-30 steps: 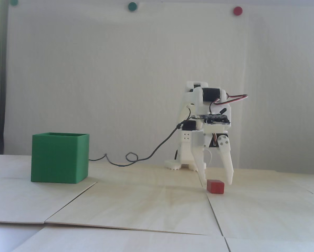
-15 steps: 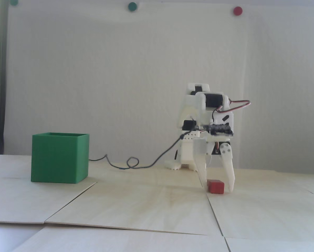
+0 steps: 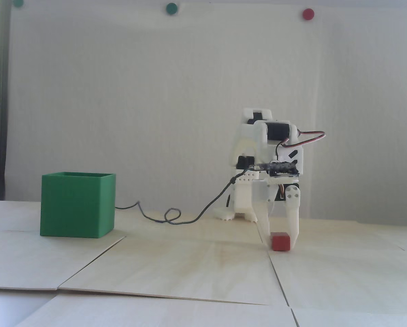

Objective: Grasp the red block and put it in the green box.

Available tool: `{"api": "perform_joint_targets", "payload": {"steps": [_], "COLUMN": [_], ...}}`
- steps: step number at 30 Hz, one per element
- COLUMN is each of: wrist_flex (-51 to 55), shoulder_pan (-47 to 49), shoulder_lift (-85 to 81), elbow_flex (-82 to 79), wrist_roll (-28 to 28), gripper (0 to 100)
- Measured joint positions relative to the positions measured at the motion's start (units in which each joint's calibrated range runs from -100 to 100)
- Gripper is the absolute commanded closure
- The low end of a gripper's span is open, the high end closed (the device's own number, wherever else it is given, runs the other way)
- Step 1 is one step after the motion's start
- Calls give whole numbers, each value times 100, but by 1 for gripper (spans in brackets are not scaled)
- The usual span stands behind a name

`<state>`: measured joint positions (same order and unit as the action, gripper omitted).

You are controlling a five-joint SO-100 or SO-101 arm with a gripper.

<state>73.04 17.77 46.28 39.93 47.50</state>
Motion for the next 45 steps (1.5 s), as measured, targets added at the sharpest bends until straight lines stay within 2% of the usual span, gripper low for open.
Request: {"api": "perform_joint_targets", "payload": {"steps": [3, 10, 15, 22, 30, 37, 45], "wrist_flex": [266, 1106, 1572, 1622, 574, -483, -899], "shoulder_pan": [-229, -1185, -2545, -4448, -5174, -5716, -5686], "shoulder_lift": [-473, -2698, -3686, -3902, -3819, -2997, -2615], "elbow_flex": [-9, -9, -9, -9, -9, -9, -9], "wrist_roll": [-77, -113, -98, -98, -98, -98, -98], "gripper": [98, 98, 98, 98, 98, 98, 98]}}
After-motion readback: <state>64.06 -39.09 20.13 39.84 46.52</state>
